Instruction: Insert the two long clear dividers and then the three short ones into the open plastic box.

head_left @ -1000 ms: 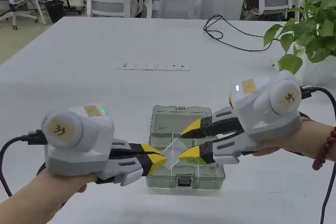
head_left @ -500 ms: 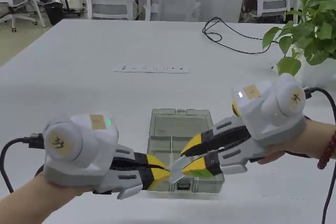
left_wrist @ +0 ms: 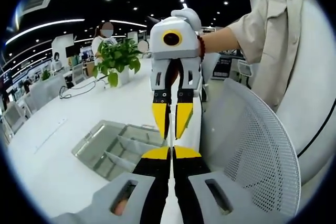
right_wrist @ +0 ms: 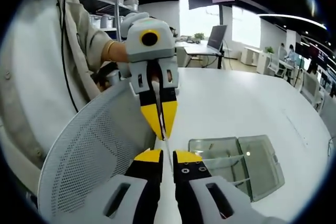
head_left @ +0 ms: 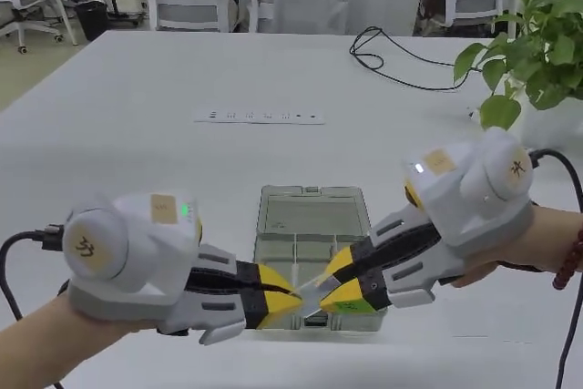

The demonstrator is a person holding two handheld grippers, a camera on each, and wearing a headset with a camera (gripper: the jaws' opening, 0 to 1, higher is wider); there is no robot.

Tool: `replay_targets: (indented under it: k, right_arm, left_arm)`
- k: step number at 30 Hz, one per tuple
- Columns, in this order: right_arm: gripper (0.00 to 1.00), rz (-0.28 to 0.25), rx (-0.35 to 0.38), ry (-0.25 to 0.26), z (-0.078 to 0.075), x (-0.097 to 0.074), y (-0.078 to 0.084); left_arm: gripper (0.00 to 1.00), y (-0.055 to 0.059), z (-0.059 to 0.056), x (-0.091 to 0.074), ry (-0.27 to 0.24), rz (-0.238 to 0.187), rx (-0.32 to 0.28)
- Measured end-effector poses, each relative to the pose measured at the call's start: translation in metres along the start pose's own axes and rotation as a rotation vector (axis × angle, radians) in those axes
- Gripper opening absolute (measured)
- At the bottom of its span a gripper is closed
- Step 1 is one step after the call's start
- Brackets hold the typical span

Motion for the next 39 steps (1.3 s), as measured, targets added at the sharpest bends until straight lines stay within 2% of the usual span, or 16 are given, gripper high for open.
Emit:
replay_targets:
  k: [4,8,9,12,18,25,30,33,39]
  right_arm:
    - [0.06,-0.003,-0.002,-0.005,0.0,-0.001,0.0]
    - [0.05,-0.003,0.038,-0.005,0.0,-0.002,-0.001]
    - [0.04,-0.012,0.02,-0.003,0.001,-0.002,-0.001]
    - [0.03,-0.012,0.026,-0.003,0.001,-0.001,-0.002]
    - [0.02,-0.013,0.007,0.012,0.002,-0.002,-0.004]
    - [0.02,-0.01,0.0,0.041,-0.002,-0.002,-0.004]
    - [0.02,-0.008,-0.007,0.077,-0.005,-0.002,-0.004]
    - [0.02,-0.003,-0.016,0.102,-0.008,-0.002,-0.004]
    - [0.02,0.001,-0.018,0.153,-0.014,0.0,-0.004]
  left_arm:
    - [0.0,-0.001,-0.001,0.0,0.005,-0.007,0.0]
    - [0.0,-0.001,-0.001,-0.002,0.002,-0.018,-0.004]
    - [0.0,-0.001,0.0,-0.003,-0.004,-0.024,-0.011]
    - [0.0,-0.001,0.002,-0.004,-0.025,-0.029,-0.012]
    - [0.01,-0.001,0.001,-0.005,-0.04,-0.04,-0.02]
    - [0.1,0.001,-0.001,-0.007,-0.064,-0.07,-0.053]
    - [0.19,0.005,0.0,-0.009,-0.111,-0.093,-0.097]
    - [0.26,0.007,-0.001,-0.01,-0.133,-0.114,-0.108]
    - [0.37,0.01,0.0,-0.013,-0.181,-0.13,-0.133]
Point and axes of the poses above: the centre of the closed fingertips' face, and the gripper's own axes: x roughly forward along the fingers, z roughly to its left, y roughly out of its underside, the point moved 9 cm from there along -x, roughly backward along the fingers, and after that the axes turned 13 degrees about y, right-handed, at the moved point
